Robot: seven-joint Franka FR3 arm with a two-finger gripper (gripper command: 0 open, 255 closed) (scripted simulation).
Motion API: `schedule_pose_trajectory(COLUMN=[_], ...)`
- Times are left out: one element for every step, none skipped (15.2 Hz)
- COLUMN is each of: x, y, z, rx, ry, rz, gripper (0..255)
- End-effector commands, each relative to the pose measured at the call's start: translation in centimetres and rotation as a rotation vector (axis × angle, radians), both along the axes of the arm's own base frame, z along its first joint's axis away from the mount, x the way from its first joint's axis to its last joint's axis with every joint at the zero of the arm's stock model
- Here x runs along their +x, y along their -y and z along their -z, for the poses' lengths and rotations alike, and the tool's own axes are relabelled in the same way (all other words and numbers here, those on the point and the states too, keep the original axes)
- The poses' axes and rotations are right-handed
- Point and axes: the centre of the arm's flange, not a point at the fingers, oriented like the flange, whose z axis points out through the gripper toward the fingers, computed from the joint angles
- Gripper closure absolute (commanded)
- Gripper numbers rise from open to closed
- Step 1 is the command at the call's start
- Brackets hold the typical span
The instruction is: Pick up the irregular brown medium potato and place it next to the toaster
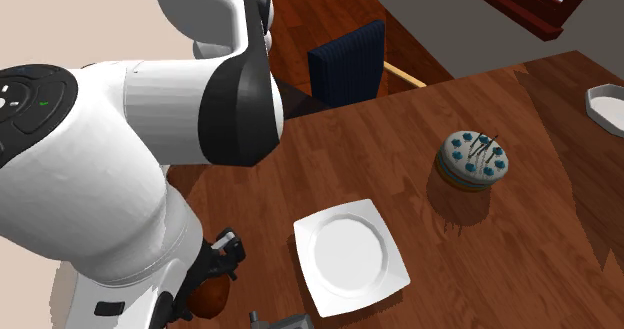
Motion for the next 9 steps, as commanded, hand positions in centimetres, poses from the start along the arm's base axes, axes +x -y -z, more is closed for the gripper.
schedule_pose_trajectory(x=[0.1, 0.1, 0.1, 0.1, 0.1, 0.1, 0.1, 0.1, 0.1], y=[0.1, 0.1, 0.1, 0.1, 0.1, 0.1, 0.1, 0.1, 0.1], z=[1.1, 1.6, 2.2, 2.7, 3.2, 3.8, 4.3, 4.8, 5.3], rx=[0.000, 0.000, 0.000, 0.000, 0.000, 0.000, 0.000, 0.000, 0.000], ry=[0.000, 0.000, 0.000, 0.000, 0.000, 0.000, 0.000, 0.000, 0.000], rz=[0.000, 0.000, 0.000, 0.000, 0.000, 0.000, 0.000, 0.000, 0.000], gripper=[255, 255, 255, 255, 255, 255, 255, 255, 255])
